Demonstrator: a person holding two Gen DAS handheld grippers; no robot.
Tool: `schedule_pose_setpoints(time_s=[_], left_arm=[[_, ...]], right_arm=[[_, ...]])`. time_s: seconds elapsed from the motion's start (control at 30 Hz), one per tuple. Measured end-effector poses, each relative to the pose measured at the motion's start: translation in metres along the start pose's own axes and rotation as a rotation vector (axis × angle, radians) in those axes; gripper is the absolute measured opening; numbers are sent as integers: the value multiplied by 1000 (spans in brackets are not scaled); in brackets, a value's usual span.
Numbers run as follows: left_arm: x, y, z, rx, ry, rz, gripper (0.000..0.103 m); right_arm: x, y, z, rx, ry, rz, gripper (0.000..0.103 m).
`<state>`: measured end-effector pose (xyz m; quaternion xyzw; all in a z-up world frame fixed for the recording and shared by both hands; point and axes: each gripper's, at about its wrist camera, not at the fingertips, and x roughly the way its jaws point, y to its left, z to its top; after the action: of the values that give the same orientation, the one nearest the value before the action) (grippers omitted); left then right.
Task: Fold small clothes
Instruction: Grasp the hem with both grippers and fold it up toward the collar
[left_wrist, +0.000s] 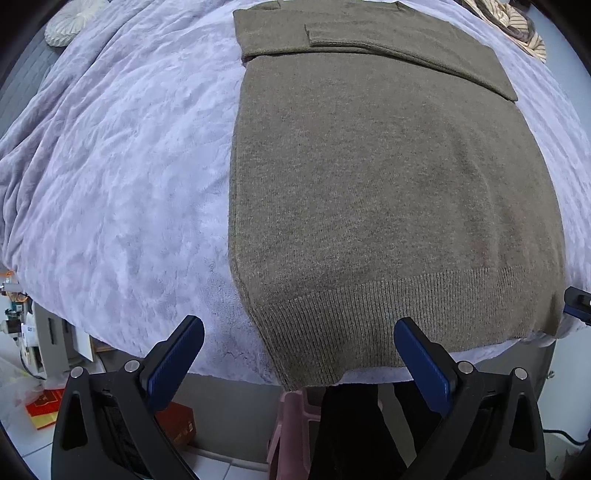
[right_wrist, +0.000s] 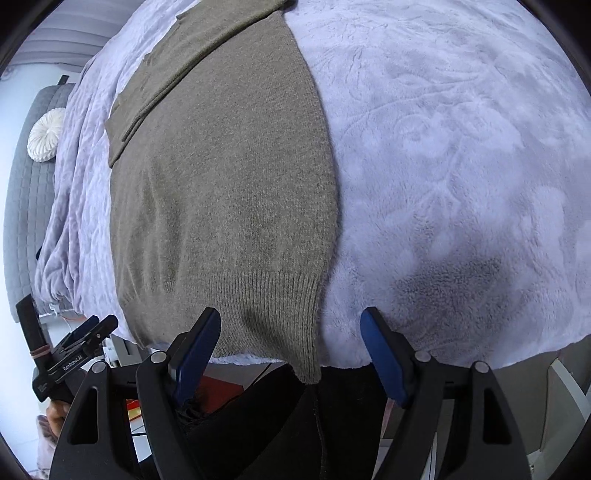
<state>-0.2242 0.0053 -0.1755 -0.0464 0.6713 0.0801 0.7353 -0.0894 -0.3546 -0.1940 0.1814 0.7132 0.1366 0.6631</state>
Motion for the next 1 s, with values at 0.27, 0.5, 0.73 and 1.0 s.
schedule_pose_setpoints(time_s=[0.27, 0.5, 0.73, 1.0], left_arm=[[36, 23, -11, -39, 59, -125, 103], [54, 29, -13, -51, 75, -231, 103], [52, 34, -15, -62, 74, -300, 91], [37, 61, -8, -132, 58, -494, 11]], right_arm=[[6, -3, -9, -22, -4, 24, 81], [15, -8, -13, 10, -16, 69, 81], [16, 0, -17, 10, -29, 207, 79], [20, -4, -18, 103, -14, 315, 7]])
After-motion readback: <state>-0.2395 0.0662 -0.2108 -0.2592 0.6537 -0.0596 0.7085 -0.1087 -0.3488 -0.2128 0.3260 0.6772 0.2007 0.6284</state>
